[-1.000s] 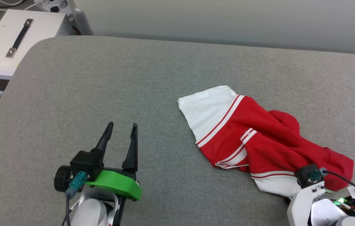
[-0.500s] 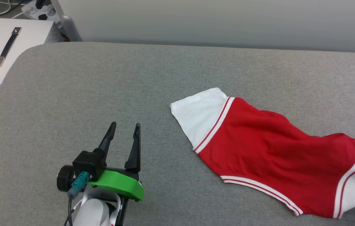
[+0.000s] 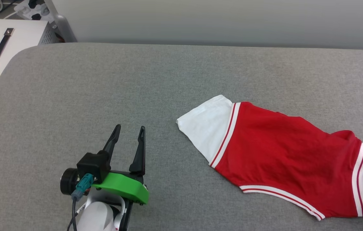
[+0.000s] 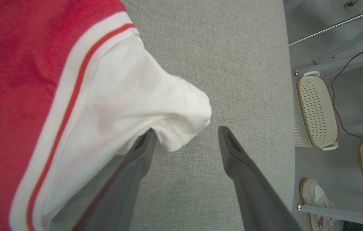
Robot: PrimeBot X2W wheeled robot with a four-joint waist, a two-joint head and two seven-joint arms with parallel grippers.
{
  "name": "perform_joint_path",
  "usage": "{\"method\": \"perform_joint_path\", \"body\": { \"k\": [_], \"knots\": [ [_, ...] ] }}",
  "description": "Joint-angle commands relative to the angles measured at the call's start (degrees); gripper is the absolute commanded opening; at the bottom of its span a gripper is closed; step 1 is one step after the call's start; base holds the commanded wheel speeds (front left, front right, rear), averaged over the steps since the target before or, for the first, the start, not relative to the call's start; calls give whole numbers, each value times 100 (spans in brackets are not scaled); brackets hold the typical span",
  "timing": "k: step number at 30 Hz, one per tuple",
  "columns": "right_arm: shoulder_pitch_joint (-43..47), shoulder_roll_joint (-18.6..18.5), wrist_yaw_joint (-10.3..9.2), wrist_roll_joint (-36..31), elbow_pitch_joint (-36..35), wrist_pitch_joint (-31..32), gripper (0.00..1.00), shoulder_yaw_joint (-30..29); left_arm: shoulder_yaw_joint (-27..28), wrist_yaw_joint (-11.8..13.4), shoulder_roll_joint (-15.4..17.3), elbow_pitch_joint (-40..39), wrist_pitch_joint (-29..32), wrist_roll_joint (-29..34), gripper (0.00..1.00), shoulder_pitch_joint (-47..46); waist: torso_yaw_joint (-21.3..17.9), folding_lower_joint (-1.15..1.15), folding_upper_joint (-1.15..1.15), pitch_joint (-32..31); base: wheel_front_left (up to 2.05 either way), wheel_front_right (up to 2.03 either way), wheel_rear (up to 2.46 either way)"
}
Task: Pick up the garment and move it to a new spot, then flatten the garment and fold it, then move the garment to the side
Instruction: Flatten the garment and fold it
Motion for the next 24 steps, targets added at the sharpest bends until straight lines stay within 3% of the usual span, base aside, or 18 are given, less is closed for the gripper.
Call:
{"method": "perform_joint_path", "body": {
  "k": [1,8,15,24],
  "knots": [
    [-131,93,-9,-89,20,-231,100,-39,-13,23,-29,31,-34,-43,100,-43,-91,0,0,-136,0,0,0],
    [-320,546,-9,-162,-360,-1199,100,-247,5,37,-29,-6,-34,-30,100,98,-330,0,0,-413,0,0,0],
    [-285,1028,-9,-105,-1084,-1671,100,-442,32,50,-29,-102,-34,-36,100,179,-492,0,0,-554,0,0,0],
    [317,2124,-9,67,-2132,-2349,100,-753,-22,63,-29,-246,-34,-219,100,307,-551,0,0,-585,0,0,0]
  ]
}}
